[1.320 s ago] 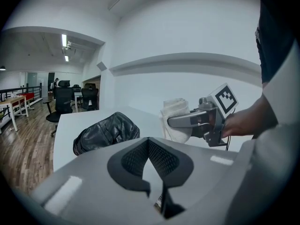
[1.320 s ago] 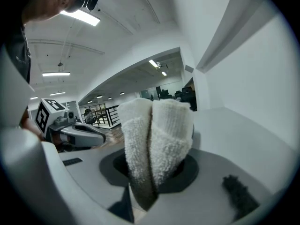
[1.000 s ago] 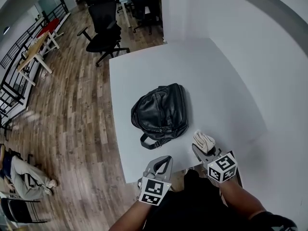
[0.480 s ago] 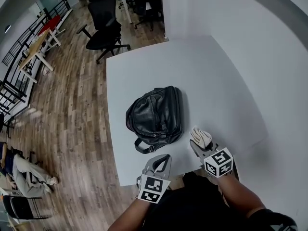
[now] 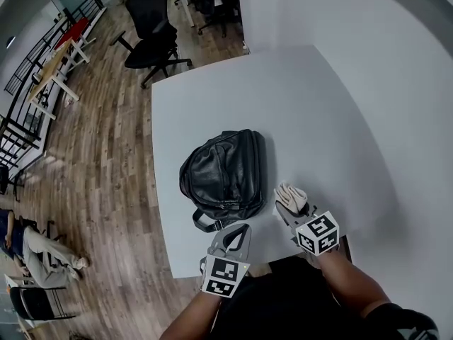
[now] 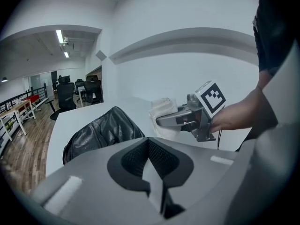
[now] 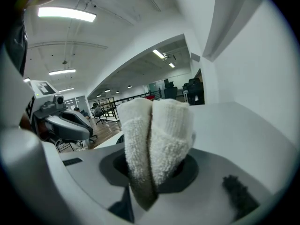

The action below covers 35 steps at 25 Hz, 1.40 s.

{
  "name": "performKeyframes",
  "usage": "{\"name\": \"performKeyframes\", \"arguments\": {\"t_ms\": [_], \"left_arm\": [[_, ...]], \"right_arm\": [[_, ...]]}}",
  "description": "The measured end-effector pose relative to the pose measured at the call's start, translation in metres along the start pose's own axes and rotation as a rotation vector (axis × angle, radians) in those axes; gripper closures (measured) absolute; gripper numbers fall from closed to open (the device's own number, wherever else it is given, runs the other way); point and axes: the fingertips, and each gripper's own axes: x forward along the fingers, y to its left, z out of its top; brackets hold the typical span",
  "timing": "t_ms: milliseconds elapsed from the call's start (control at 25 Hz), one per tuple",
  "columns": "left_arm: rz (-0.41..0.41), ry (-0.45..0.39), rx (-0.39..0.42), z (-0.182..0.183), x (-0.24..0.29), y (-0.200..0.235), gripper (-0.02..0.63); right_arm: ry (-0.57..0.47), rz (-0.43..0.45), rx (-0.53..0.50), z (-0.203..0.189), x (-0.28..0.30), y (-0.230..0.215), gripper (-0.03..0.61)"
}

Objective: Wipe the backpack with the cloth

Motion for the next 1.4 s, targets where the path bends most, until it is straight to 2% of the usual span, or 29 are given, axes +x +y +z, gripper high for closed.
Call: {"name": "performKeyframes", "arguments": {"t_ms": [520, 680, 920, 1200, 1400], "left_arm": [[0.05, 0.018, -0.019, 0.019, 0.033, 0.02, 0.607], [0.068, 0.029, -0.036, 0.019, 0.04, 0.024, 0.607], [0.104, 0.043, -0.071, 0.018, 0.046, 0.031, 0.607], [0.118, 0.049, -0.155, 0.016, 0.05, 0.032, 0.607], [0.15, 0.046, -0.178, 0.014, 0.05, 0.037, 0.607]], "right_arm": [[0.023, -0.002, 0.003, 0.005, 0.033, -0.06, 0.479], [0.034, -0.007, -0.024, 0.006, 0.048, -0.083, 0.479], [0.047, -0.003, -0.105, 0.016, 0.083, -0.114, 0.479], [0.03, -0.013, -0.128, 0.036, 0.119, -0.147, 0.479], [0.024, -0.013, -0.16, 0.047, 0.145, -0.161, 0.479]]}}
